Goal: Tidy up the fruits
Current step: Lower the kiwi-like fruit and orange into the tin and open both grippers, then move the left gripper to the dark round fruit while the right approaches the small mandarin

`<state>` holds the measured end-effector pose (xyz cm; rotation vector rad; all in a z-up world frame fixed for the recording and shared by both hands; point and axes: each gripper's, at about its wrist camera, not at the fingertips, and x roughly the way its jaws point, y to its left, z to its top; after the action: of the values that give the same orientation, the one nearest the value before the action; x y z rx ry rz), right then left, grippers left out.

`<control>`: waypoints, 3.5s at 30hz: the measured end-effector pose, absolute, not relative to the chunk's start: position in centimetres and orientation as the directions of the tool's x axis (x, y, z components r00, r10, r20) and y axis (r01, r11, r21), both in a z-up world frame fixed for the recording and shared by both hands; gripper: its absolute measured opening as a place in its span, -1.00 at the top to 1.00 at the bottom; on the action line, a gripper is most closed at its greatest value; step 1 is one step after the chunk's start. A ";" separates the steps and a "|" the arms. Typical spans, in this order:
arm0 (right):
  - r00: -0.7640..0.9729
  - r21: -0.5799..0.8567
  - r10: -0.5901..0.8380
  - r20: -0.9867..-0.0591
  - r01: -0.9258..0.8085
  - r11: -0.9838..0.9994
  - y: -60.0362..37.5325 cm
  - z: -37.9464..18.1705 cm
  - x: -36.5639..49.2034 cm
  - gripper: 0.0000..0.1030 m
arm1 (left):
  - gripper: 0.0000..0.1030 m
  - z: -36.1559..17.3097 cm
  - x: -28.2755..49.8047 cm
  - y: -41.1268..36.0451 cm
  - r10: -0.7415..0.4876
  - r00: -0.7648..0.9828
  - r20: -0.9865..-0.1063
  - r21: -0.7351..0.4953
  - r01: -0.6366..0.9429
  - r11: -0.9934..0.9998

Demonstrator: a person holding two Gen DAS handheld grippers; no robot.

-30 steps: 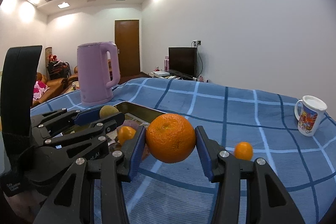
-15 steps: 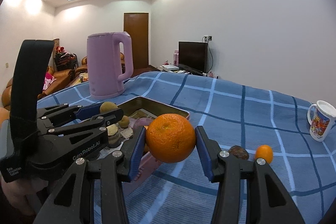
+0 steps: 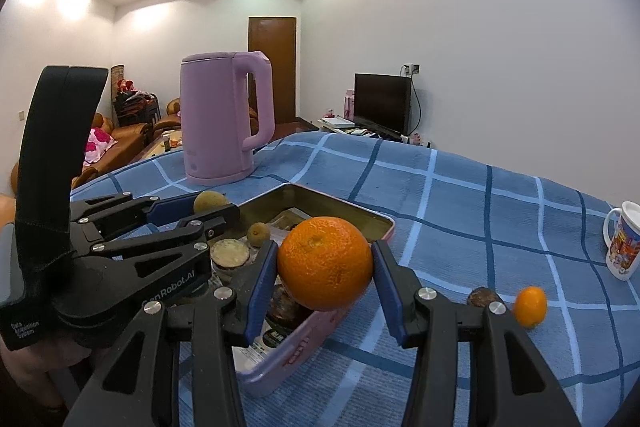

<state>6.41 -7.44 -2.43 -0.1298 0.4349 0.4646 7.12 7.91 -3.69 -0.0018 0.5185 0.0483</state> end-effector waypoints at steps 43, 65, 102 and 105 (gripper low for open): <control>0.646 0.058 0.457 -0.611 -0.539 0.840 -4.5 -4.9 9.6 -0.01 | -0.01 -5.8 9.5 10.1 0.048 0.779 -0.625 0.046 -0.025 0.999; 0.788 -0.050 0.104 -0.607 -0.168 0.984 -20.7 2.2 10.3 -0.37 | -0.97 2.1 6.9 -0.2 -0.037 0.868 -0.495 0.078 0.087 0.993; 0.707 0.192 0.074 -0.703 0.089 0.977 -29.1 -6.7 15.3 0.25 | -0.54 -6.4 17.3 -11.2 -0.177 0.645 -0.744 -0.026 0.236 0.972; 0.710 0.199 0.077 -0.700 0.090 0.976 -29.2 -6.6 15.2 0.25 | -0.47 -6.8 17.4 -11.7 -0.196 0.631 -0.751 -0.044 0.248 0.968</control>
<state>15.23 -29.20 -6.60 0.2255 0.7829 -0.0069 17.41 -11.67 -6.78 0.0653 0.8508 -0.2538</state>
